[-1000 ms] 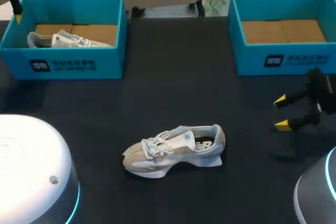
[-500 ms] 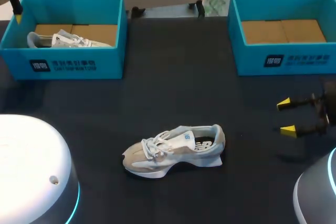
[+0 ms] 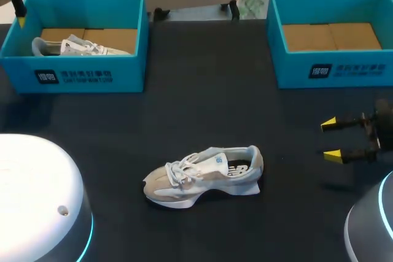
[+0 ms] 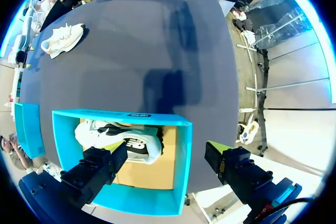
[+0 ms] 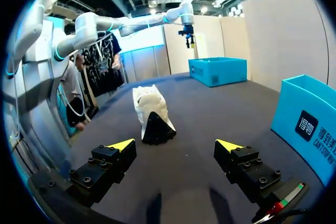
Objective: Take the shoe out of the shoebox, open the shoe tongue, remove and reinsert the insole, then place the shoe into the shoebox
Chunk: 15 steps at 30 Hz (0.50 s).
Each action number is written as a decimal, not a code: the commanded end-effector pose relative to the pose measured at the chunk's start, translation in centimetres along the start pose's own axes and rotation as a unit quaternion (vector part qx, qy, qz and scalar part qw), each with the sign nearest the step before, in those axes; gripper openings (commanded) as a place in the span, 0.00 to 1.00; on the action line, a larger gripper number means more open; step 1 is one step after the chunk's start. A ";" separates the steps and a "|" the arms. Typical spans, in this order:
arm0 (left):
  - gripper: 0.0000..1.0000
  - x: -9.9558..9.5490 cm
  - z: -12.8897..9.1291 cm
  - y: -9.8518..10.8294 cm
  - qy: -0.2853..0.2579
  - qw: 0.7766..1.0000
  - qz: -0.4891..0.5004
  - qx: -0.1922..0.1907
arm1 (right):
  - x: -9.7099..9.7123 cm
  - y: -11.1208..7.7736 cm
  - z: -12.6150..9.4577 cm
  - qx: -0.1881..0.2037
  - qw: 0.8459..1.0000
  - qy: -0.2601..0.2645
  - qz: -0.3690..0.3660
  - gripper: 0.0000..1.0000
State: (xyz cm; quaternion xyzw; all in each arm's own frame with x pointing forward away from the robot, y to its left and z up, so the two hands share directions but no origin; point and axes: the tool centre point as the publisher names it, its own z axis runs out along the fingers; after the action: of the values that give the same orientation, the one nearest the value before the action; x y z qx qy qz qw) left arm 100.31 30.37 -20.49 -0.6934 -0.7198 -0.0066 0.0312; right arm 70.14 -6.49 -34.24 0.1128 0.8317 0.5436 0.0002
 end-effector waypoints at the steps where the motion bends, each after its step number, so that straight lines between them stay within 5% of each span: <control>1: 1.00 0.0 0.0 -0.1 0.001 1.000 0.000 -0.001 | -0.4 -0.3 1.6 0.009 1.000 0.020 -0.016 1.00; 15: 1.00 0.0 0.0 -0.1 0.001 1.000 0.000 -0.001 | 0.1 -1.0 5.4 0.002 0.997 0.069 -0.034 1.00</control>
State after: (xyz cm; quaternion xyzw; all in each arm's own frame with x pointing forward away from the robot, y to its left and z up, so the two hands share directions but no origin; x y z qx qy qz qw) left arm 100.31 30.37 -20.49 -0.6934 -0.7198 -0.0066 0.0312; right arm 69.76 -2.66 -36.78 0.0512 0.8344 0.5478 -0.0313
